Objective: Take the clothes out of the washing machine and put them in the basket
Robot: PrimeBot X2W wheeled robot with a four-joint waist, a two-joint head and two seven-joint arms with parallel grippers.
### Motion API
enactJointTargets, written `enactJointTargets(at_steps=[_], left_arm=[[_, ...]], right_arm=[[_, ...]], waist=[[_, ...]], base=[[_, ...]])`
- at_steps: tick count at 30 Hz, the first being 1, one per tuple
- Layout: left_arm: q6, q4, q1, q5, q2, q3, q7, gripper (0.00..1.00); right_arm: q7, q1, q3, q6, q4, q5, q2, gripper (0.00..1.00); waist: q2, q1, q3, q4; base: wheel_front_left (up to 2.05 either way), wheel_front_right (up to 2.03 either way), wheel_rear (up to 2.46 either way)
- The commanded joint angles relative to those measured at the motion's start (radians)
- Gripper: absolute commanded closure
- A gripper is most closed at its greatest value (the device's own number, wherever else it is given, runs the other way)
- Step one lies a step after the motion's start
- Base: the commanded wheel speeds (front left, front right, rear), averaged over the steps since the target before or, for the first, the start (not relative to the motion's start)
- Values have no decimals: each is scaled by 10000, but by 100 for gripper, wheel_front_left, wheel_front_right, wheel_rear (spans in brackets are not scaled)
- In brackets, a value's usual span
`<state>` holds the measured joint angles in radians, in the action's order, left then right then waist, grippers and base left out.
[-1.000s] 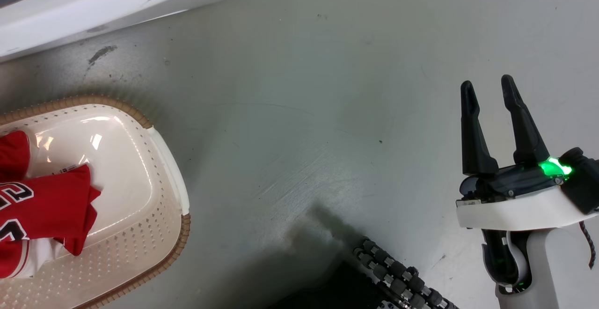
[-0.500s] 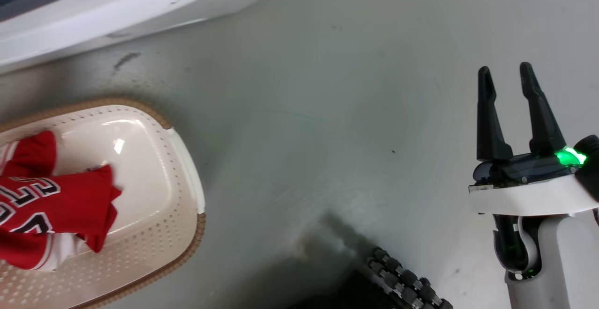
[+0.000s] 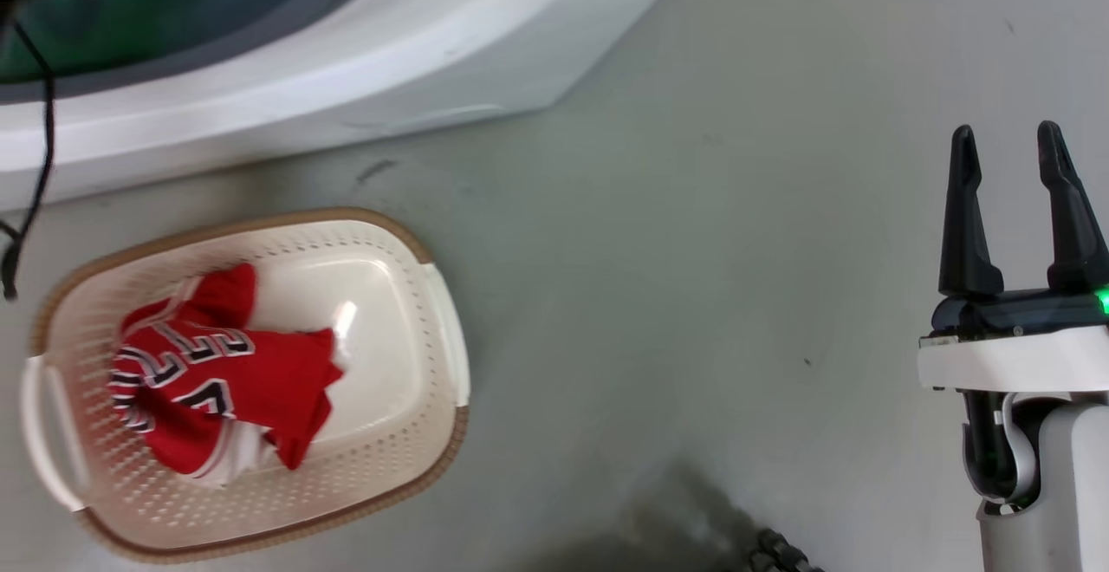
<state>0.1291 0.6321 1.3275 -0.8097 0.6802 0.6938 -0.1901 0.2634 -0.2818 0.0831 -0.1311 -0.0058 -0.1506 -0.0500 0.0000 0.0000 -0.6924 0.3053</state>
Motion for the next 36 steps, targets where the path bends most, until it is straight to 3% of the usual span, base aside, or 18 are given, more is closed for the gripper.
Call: enactJointTargets(at_steps=[1,15,19,28,36], left_arm=[[11,-93,-353,-60,-2,110,362,100],[12,-265,-2456,35,-283,905,3497,100],[-184,-464,-3028,297,-475,987,4188,100],[-924,-2170,-4495,692,-752,474,4561,100],[-1455,-4551,-6156,1316,-748,-179,4563,100]], right_arm=[[20,162,77,7,25,109,-7,0],[20,707,343,7,261,831,-7,0],[20,947,370,7,339,927,-6,0],[20,1351,528,7,490,1091,-6,0],[20,1658,733,7,547,1149,-6,0]], waist=[[0,0,623,-571],[0,0,2349,-1555],[0,0,2927,-1730],[0,0,3924,-2086],[0,0,4636,-2515]], base=[[0,0,0],[0,0,0],[0,0,0],[0,0,0],[0,0,0]])
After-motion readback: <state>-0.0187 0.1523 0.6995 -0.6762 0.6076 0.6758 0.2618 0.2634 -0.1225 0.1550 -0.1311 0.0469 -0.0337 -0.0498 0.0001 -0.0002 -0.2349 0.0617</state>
